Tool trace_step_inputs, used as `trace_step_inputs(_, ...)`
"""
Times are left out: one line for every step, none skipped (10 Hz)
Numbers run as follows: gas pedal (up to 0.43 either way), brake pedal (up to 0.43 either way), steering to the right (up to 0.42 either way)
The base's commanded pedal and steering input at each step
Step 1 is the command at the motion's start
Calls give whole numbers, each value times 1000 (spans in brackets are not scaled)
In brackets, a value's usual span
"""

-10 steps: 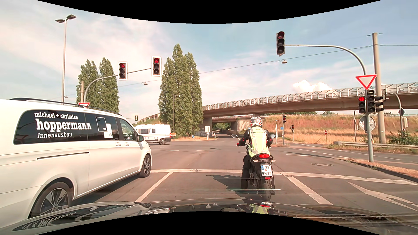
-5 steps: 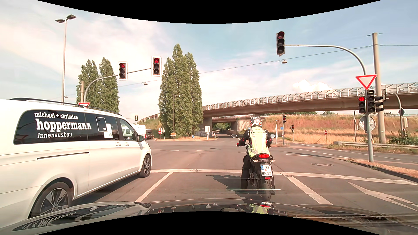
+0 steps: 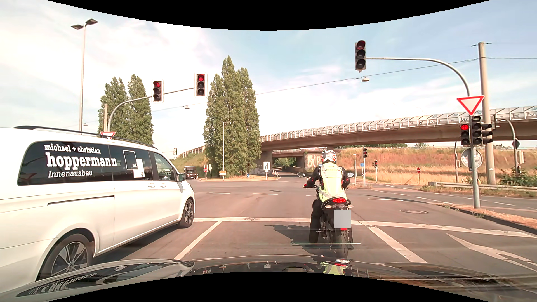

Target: Follow the waypoints while adhering to traffic rules and regulations

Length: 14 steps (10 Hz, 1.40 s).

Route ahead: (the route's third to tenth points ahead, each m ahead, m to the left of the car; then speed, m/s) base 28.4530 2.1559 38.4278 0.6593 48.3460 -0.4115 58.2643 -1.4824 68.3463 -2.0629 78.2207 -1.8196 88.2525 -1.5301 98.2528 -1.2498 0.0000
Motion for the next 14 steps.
trace_step_inputs(0,0,119)
trace_step_inputs(0,0,119)
trace_step_inputs(0,0,119)
trace_step_inputs(0,0,120)
trace_step_inputs(0,0,119)
trace_step_inputs(0,0,119)
trace_step_inputs(0,0,120)
trace_step_inputs(0,0,119)
trace_step_inputs(0,0,119)
trace_step_inputs(0,0,119)
trace_step_inputs(0,0,119)
trace_step_inputs(0,0,119)
trace_step_inputs(0,0,119)
trace_step_inputs(0,0,119)
